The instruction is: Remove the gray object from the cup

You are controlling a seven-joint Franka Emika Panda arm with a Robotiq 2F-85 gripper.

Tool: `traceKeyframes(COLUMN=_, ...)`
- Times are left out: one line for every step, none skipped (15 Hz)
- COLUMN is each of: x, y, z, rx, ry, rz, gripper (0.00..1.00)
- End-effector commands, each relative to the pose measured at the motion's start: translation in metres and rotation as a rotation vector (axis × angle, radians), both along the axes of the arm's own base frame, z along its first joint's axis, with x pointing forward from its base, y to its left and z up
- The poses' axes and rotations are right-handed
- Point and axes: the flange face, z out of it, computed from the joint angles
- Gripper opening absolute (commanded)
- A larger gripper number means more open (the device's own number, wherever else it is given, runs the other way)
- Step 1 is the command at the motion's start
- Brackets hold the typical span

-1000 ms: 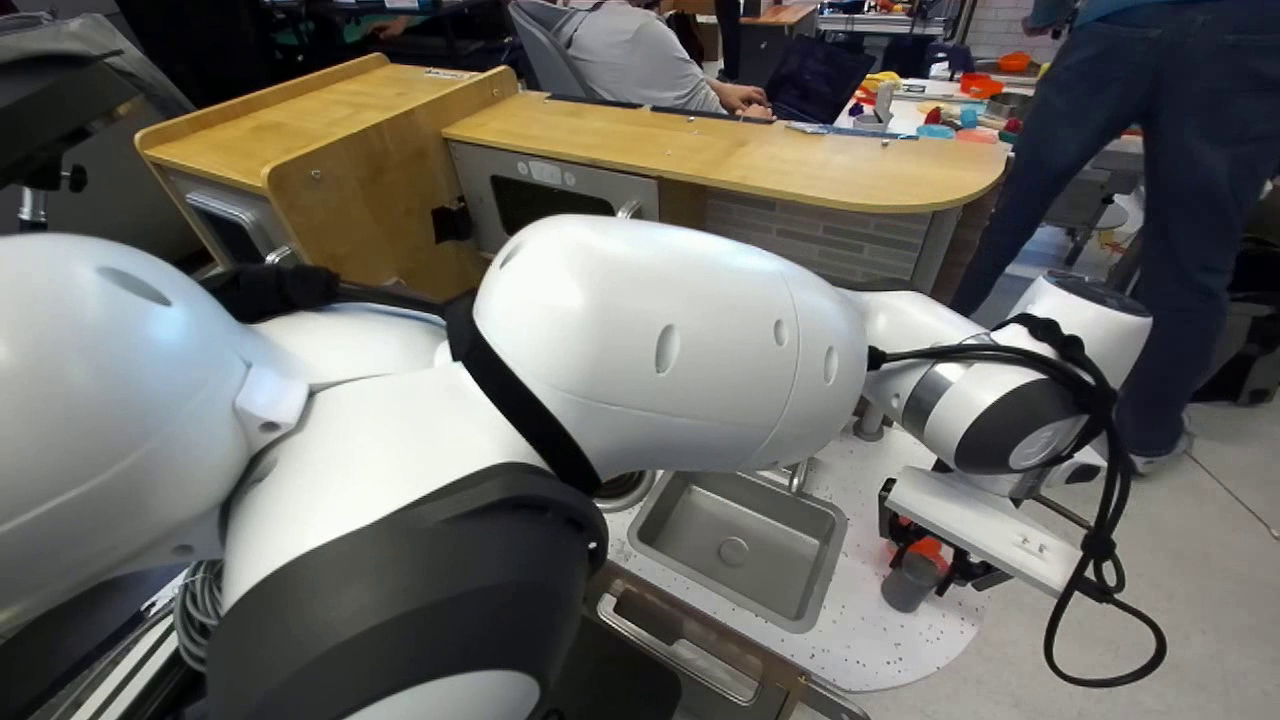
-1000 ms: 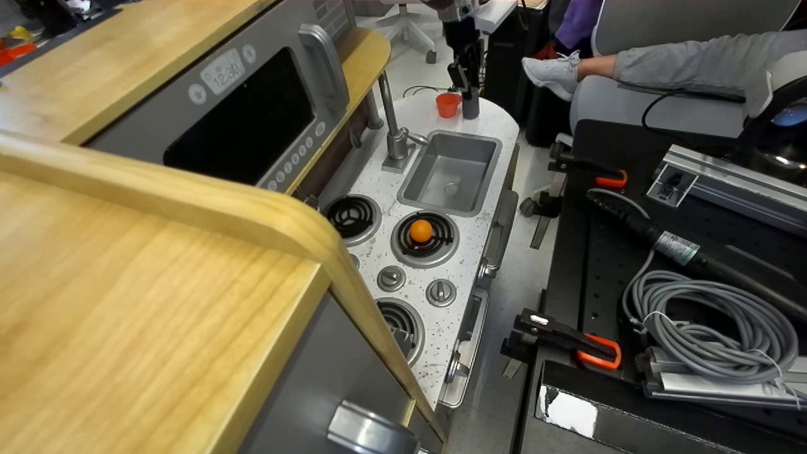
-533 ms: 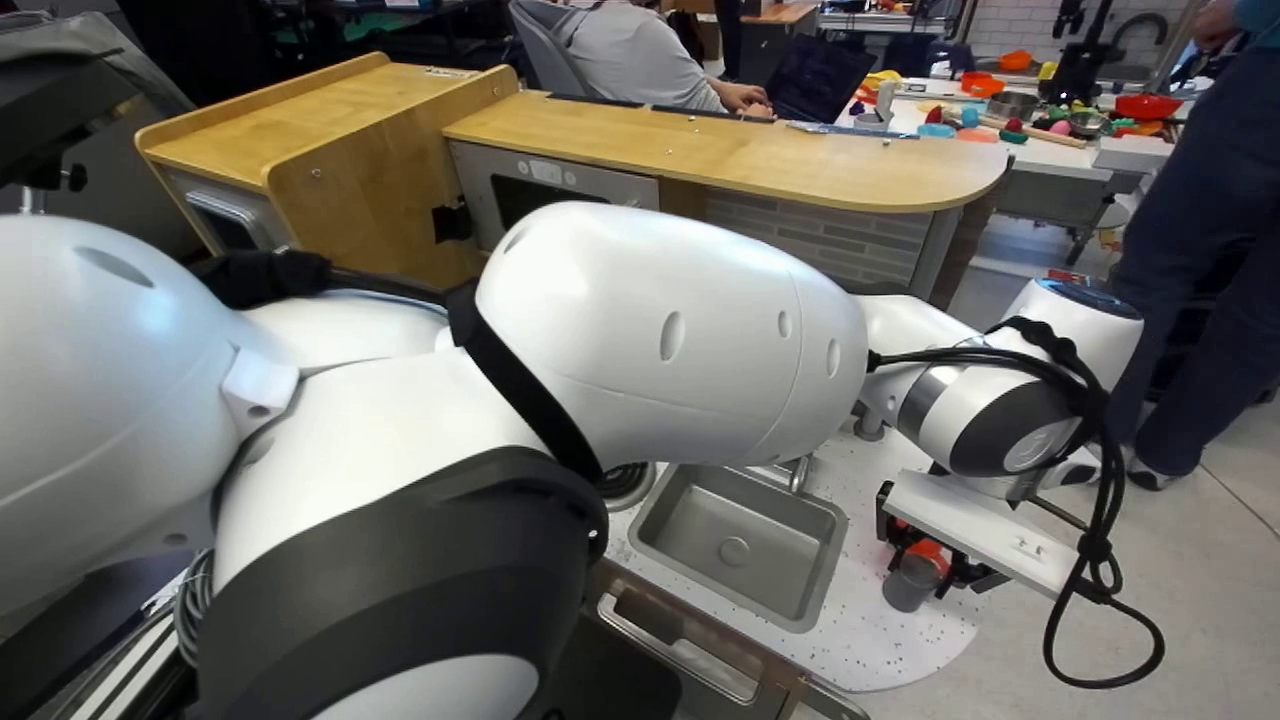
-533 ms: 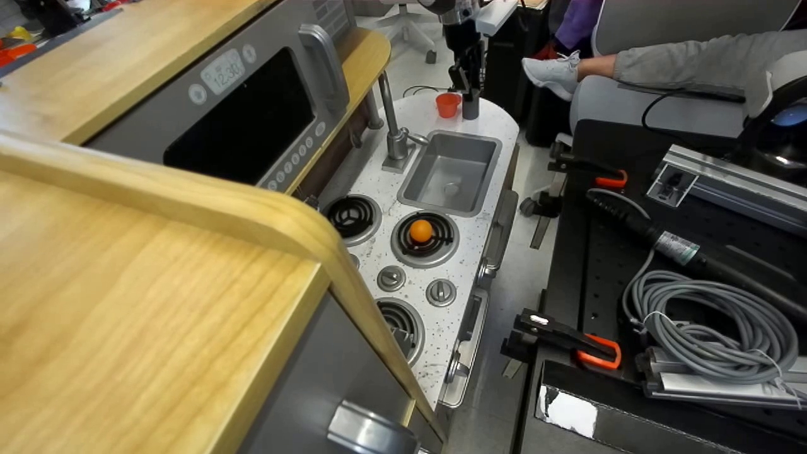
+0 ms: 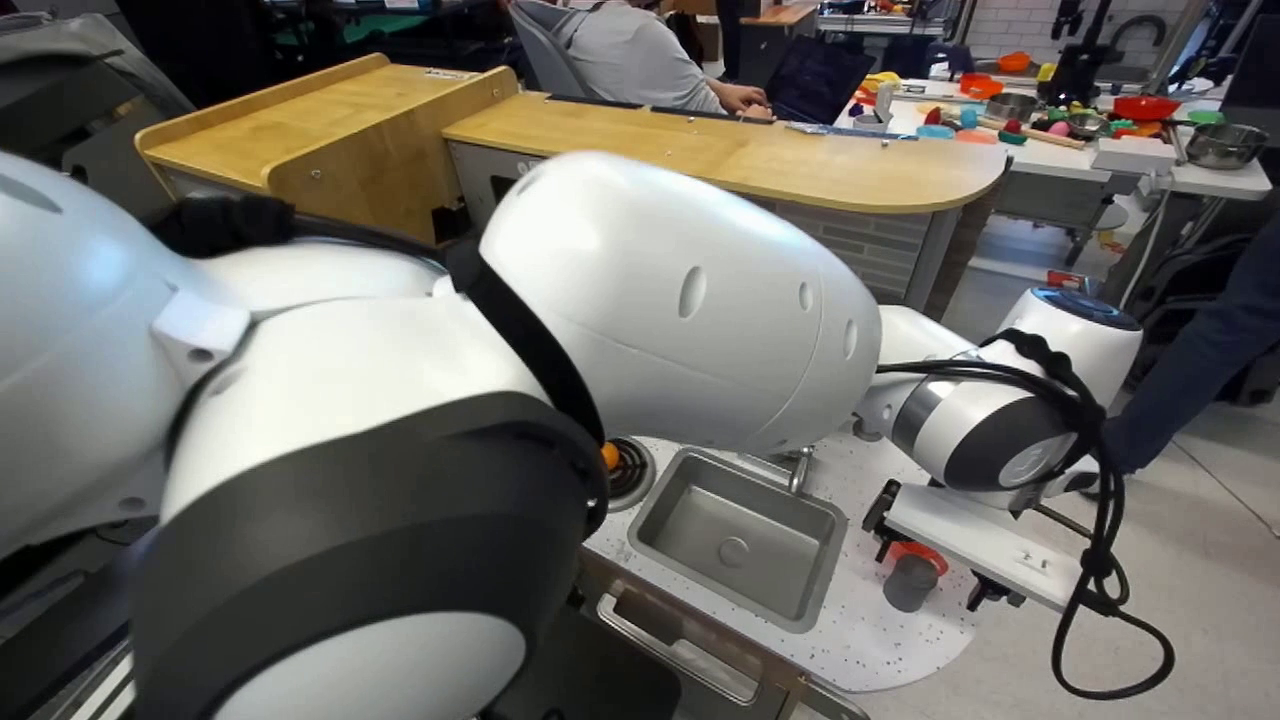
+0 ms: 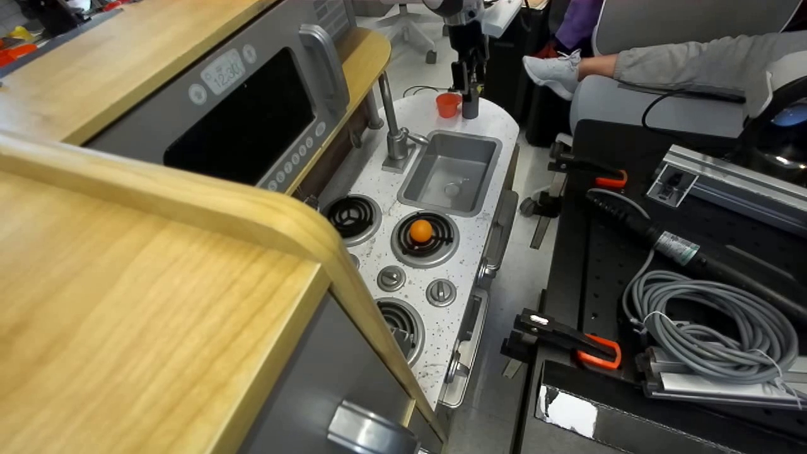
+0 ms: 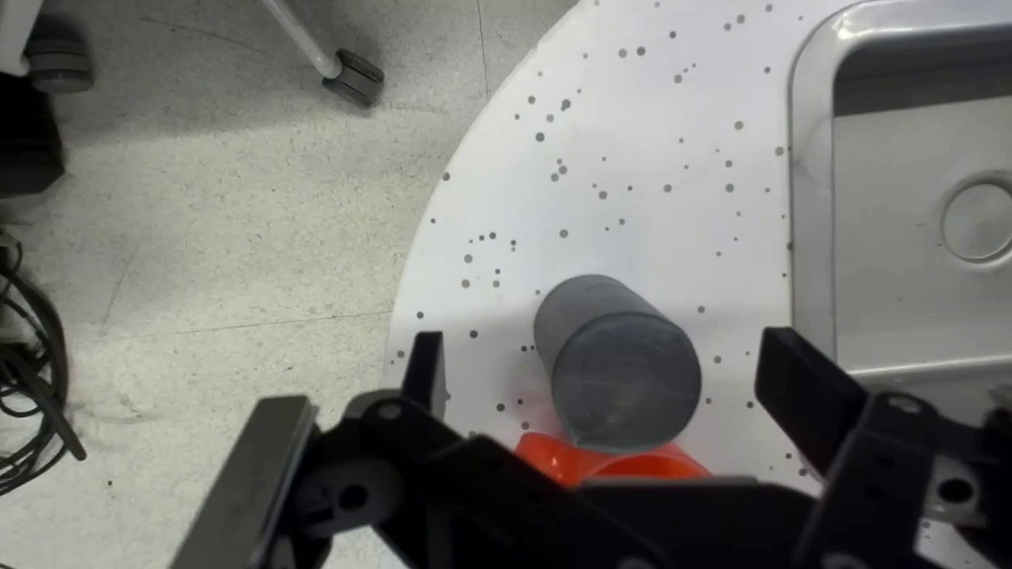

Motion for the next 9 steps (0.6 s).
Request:
traceKeyframes(x=-0.017, y=-0.005, z=0.045, rx=0.006, ry=0.004, rz=0.036, gripper=1.00)
traceKeyframes(x=-0.019, y=-0.005, z=0.057, rx=0.002, ry=0.005, rz=0.042, gripper=1.00)
traceKeyframes(x=-0.021, y=-0.005, z=0.070, rx=-0.002, ry=0.003, rz=0.054, gripper=1.00)
traceKeyframes(x=-0.022, y=-0.005, z=0.083, rx=-0.014, ry=-0.008, rz=0.062, gripper=1.00)
traceKeyframes(x=-0.022, y=-0.004, z=0.097, rx=-0.028, ry=-0.025, rz=0.069, gripper=1.00)
traceKeyframes(x=-0.021, y=-0.003, z=0.111, rx=-0.051, ry=-0.056, rz=0.080, gripper=1.00)
traceKeyframes(x=-0.020, y=-0.002, z=0.123, rx=-0.073, ry=-0.087, rz=0.091, gripper=1.00)
traceKeyframes(x=-0.019, y=0.001, z=0.135, rx=-0.092, ry=-0.115, rz=0.105, gripper=1.00)
traceKeyframes(x=-0.020, y=0.006, z=0.146, rx=-0.106, ry=-0.136, rz=0.117, gripper=1.00)
